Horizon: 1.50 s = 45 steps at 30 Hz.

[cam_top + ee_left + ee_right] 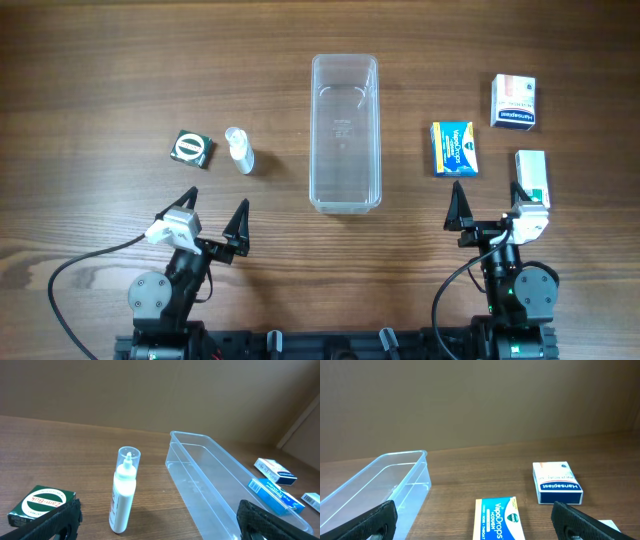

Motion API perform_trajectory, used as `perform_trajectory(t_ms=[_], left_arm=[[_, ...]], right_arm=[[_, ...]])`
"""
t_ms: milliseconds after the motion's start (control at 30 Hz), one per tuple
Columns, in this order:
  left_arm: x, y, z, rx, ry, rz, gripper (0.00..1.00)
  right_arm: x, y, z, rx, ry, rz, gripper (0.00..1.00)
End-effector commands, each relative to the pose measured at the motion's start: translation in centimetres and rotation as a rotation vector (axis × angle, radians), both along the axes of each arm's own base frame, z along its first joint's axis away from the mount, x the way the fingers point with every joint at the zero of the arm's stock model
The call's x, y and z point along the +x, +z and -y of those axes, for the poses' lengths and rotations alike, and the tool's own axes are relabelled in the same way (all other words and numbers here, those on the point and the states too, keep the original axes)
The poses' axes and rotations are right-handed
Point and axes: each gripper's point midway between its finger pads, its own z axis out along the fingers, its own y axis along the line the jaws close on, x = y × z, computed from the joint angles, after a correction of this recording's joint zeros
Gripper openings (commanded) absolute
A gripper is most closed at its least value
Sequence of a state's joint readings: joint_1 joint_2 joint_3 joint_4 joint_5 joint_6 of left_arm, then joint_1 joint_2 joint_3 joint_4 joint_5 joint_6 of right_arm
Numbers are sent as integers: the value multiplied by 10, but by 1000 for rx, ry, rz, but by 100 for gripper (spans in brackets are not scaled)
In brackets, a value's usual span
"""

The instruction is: Pack container

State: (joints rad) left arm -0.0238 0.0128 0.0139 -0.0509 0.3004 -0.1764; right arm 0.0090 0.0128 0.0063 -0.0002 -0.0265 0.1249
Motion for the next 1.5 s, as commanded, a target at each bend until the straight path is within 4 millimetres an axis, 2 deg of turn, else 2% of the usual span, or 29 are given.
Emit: perform_trajectory(t_ms=[0, 967, 1067, 1267, 1367, 1467], left_arm=[[1, -2, -3, 15, 12, 5, 100], [1, -2, -3, 15, 12, 5, 100], [1, -2, -3, 15, 12, 5, 100], [1, -2, -3, 15, 12, 5, 100], [1, -2, -3, 15, 12, 5, 100], [1, -2, -3, 15, 12, 5, 100]], right_arm=[[0, 0, -5, -17, 25, 4, 100], [0, 0, -5, -17, 25, 4, 100], [0, 5, -5, -17, 25, 22, 100], [-1, 9, -8, 314, 50, 19, 100], [-2, 27, -4, 435, 44, 91, 100], [-9, 58, -26, 411, 195, 189, 100]])
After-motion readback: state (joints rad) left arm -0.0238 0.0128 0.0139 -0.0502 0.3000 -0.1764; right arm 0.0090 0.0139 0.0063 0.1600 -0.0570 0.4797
